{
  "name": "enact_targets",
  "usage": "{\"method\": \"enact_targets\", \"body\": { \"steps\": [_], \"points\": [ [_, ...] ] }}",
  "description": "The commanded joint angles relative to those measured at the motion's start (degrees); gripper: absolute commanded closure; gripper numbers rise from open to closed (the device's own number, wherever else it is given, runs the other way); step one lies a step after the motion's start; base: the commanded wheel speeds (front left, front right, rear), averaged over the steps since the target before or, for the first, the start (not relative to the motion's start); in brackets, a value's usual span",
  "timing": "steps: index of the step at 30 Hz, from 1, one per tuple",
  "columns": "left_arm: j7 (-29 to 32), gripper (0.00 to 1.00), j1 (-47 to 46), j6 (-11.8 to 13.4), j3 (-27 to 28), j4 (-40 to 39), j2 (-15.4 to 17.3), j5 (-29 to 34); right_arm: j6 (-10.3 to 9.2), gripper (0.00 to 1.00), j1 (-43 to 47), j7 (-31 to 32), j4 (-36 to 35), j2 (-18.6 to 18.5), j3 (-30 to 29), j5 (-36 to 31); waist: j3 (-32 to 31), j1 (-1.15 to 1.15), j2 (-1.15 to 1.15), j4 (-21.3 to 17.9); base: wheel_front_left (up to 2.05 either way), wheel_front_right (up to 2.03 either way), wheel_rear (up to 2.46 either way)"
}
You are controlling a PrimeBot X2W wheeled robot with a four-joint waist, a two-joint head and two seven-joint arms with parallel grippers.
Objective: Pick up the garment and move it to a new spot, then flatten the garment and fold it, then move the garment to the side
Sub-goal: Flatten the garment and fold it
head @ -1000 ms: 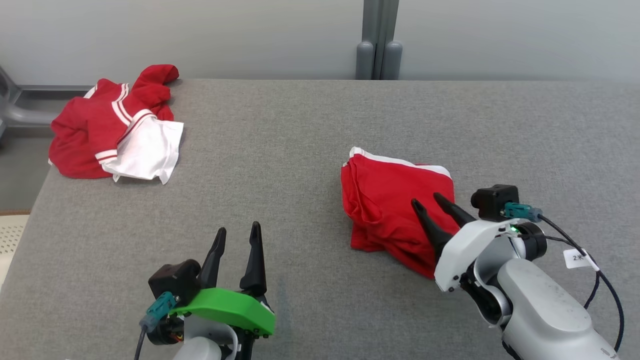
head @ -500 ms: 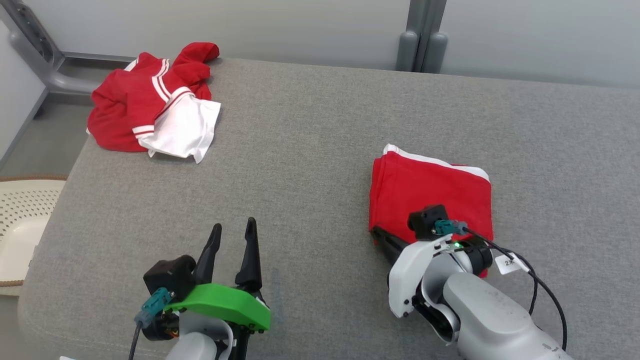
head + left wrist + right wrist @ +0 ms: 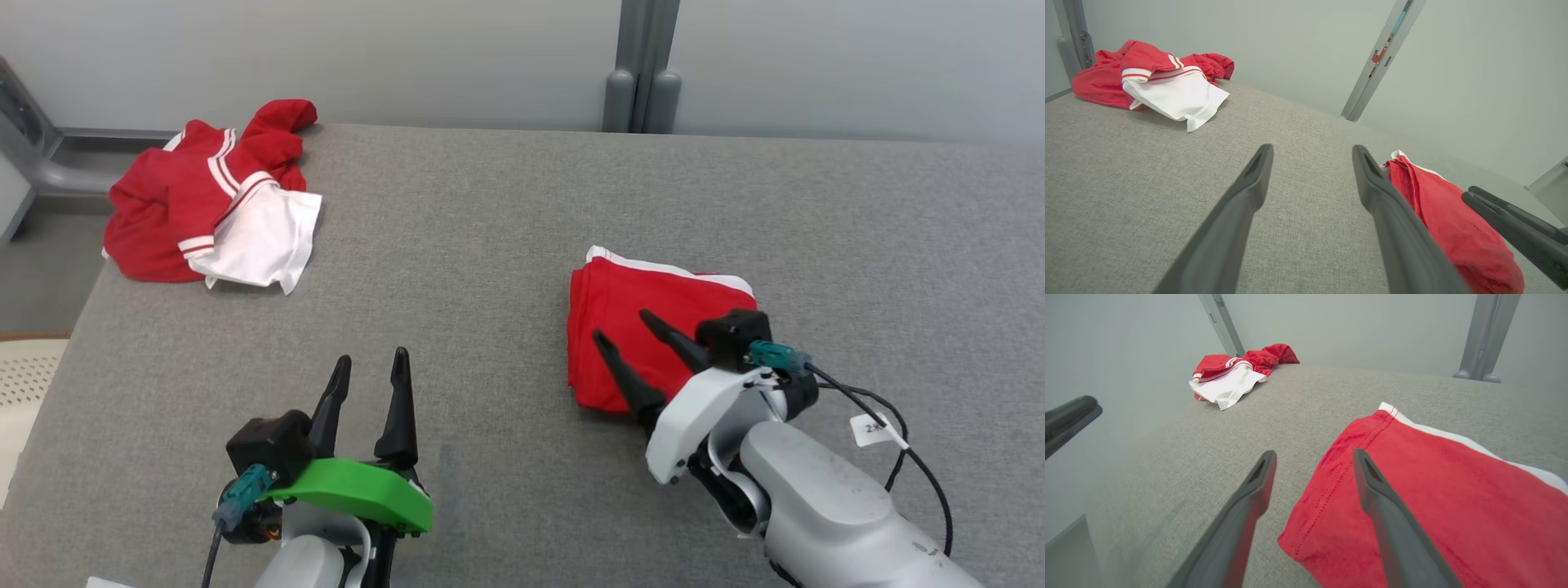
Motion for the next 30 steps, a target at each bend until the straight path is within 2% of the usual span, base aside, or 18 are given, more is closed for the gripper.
{"method": "enact_targets", "body": {
  "steps": [1,5,9,18,25,30],
  "points": [
    [-0.2,0.00,-1.3,-0.5,0.3,0.2,0.0,1.1,-0.05,0.00,1.4,-0.6,-0.8,-0.6,-1.3,-0.2,-1.8,0.00,0.00,-2.1,0.00,0.00,0.00],
    [-0.2,0.00,-1.3,-1.5,1.4,0.5,-0.6,4.2,-0.05,0.00,4.2,-1.4,-3.2,-1.7,-7.9,-1.1,-3.1,0.00,0.00,-4.0,0.00,0.00,0.00],
    [-0.2,0.00,0.0,-2.1,2.9,1.6,-1.7,6.4,-0.05,0.00,8.6,-1.4,-6.6,-1.4,-16.2,-5.0,-3.9,0.00,0.00,-5.6,0.00,0.00,0.00],
    [-0.1,0.00,4.1,-3.4,5.7,3.3,-3.5,10.3,-0.05,0.00,19.5,-1.4,-16.1,3.4,-34.1,-18.9,-5.0,0.00,0.00,-7.0,0.00,0.00,0.00],
    [-0.1,0.00,5.6,-3.8,6.7,4.0,-4.0,12.1,-0.05,0.00,25.5,-1.4,-21.9,5.8,-40.1,-24.0,-5.0,0.00,0.00,-6.4,0.00,0.00,0.00],
    [-0.1,0.00,5.4,-3.9,7.3,4.4,-4.3,13.2,-0.05,0.00,27.3,-0.9,-23.3,5.9,-40.0,-22.3,-4.8,0.00,0.00,-6.0,0.00,0.00,0.00]
  ]
}}
